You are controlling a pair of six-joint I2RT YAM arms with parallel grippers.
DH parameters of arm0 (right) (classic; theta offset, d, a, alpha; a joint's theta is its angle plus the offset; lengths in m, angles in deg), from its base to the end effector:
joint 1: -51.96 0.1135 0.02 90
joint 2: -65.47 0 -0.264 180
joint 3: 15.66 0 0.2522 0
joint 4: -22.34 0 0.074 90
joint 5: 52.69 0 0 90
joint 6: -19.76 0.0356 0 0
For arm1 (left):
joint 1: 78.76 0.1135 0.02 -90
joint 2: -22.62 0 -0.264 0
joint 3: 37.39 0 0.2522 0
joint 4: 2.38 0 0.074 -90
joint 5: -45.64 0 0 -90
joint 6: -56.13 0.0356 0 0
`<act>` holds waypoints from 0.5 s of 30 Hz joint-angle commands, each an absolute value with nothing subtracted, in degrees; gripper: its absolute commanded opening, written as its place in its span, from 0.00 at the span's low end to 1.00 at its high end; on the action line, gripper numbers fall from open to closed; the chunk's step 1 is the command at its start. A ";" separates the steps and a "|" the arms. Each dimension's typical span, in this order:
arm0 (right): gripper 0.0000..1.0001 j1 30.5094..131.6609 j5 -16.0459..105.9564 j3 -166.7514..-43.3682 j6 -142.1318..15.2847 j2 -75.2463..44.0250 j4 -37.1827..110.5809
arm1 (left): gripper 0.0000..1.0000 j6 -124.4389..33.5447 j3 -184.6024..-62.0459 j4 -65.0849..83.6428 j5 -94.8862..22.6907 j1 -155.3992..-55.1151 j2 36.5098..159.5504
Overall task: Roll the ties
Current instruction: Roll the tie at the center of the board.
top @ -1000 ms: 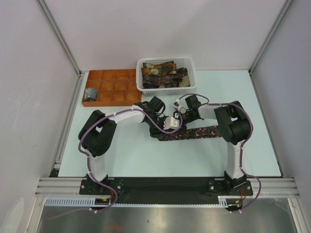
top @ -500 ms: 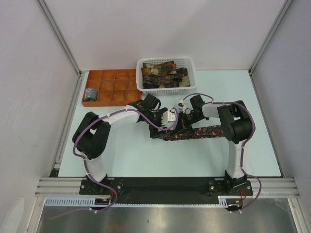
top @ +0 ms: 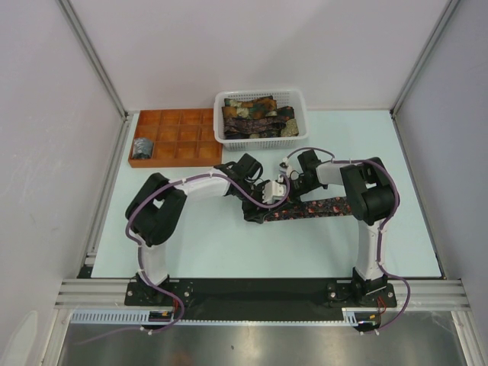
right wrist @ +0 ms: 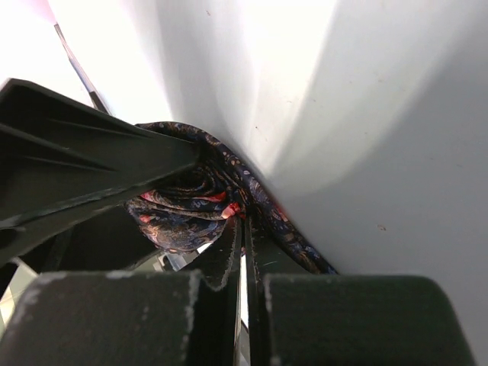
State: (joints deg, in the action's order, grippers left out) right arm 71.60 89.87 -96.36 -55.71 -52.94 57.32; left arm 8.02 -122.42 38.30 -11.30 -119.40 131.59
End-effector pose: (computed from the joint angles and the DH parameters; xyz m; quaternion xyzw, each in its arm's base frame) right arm 0.3423 0.1522 0.1001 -0.1061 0.8826 0.4580 0.0004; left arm 0.2763 -0.2628 0.1670 0.6638 0.6618 -0.2753 0.2136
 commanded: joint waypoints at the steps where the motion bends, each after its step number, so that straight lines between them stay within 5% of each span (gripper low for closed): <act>1: 0.00 73.40 82.40 -95.61 -57.23 -55.55 56.76 | 0.69 6.12 -124.98 38.19 -11.75 -119.71 132.14; 3: 0.00 73.67 81.61 -95.70 -57.32 -55.64 56.93 | 0.59 7.52 -125.33 39.84 -12.63 -119.80 132.05; 8: 0.00 73.58 81.08 -95.69 -57.85 -55.20 57.46 | 0.62 11.30 -122.96 41.53 -14.47 -118.57 129.50; 15: 0.00 74.89 80.82 -97.10 -56.44 -55.91 56.41 | 0.50 11.05 -122.61 42.15 -13.07 -118.31 127.93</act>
